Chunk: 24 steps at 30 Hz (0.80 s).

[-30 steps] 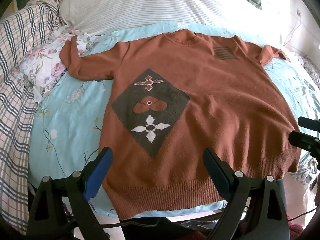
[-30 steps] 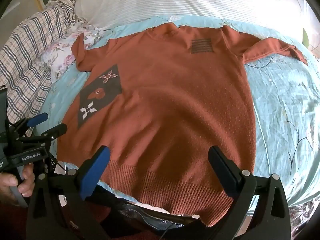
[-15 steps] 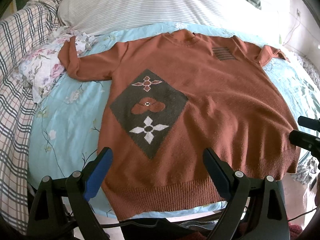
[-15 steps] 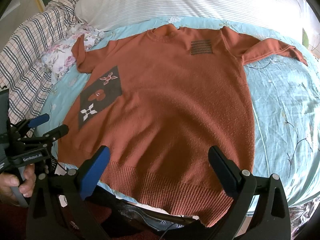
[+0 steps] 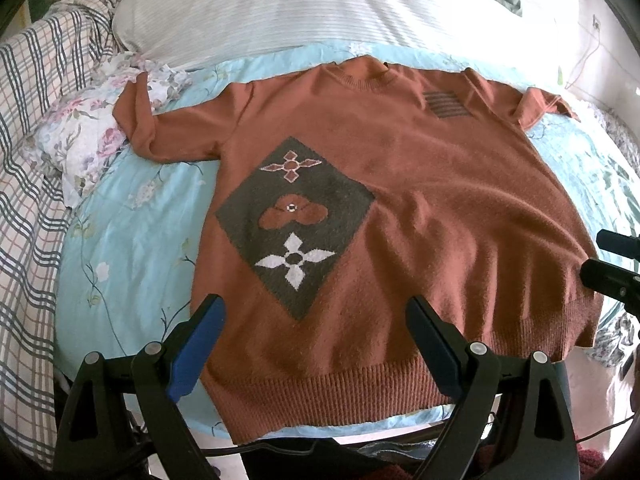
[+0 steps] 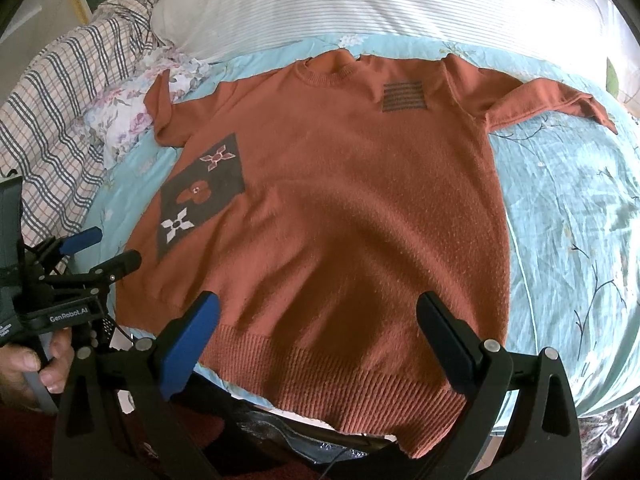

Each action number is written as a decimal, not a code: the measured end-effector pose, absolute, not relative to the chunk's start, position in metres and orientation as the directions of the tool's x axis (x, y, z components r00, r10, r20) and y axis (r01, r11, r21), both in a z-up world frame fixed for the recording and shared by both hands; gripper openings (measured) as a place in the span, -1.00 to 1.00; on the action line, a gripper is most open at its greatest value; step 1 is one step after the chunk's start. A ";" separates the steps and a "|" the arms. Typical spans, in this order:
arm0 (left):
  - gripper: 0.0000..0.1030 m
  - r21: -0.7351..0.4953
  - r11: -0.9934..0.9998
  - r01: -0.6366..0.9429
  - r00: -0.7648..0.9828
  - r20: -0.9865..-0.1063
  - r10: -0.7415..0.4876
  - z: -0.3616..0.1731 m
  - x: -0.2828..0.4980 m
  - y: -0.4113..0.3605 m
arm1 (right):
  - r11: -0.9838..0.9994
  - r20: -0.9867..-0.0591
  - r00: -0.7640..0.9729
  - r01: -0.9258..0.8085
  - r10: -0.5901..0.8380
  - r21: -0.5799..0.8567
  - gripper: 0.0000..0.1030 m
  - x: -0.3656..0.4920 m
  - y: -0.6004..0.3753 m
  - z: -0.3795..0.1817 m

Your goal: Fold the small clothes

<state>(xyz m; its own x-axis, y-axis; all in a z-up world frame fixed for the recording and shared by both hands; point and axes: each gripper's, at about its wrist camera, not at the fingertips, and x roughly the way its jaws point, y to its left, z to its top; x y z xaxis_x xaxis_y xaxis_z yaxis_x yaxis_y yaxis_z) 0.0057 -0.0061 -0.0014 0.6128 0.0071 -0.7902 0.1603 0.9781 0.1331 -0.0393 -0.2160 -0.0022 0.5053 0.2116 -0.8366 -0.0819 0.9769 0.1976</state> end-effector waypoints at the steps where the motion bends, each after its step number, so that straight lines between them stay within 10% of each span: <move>1: 0.79 0.125 0.979 0.162 0.599 -0.801 0.003 -0.002 0.007 -0.006 | 0.977 -0.834 0.511 -0.084 0.210 0.195 0.92 -0.039 -0.216 -0.003; 24: 0.79 0.125 0.978 0.169 0.517 -0.856 0.020 -0.020 0.032 -0.008 | 0.960 -0.831 0.493 -0.027 0.257 0.280 0.92 -0.020 -0.241 -0.017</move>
<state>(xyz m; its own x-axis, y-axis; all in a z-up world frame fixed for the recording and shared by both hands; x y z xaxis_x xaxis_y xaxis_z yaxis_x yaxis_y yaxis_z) 0.0322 -0.0083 -0.0199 0.5172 0.0196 -0.8556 0.1691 0.9777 0.1246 -0.0201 -0.2405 -0.0168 0.4929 0.2568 -0.8313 -0.0273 0.9595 0.2802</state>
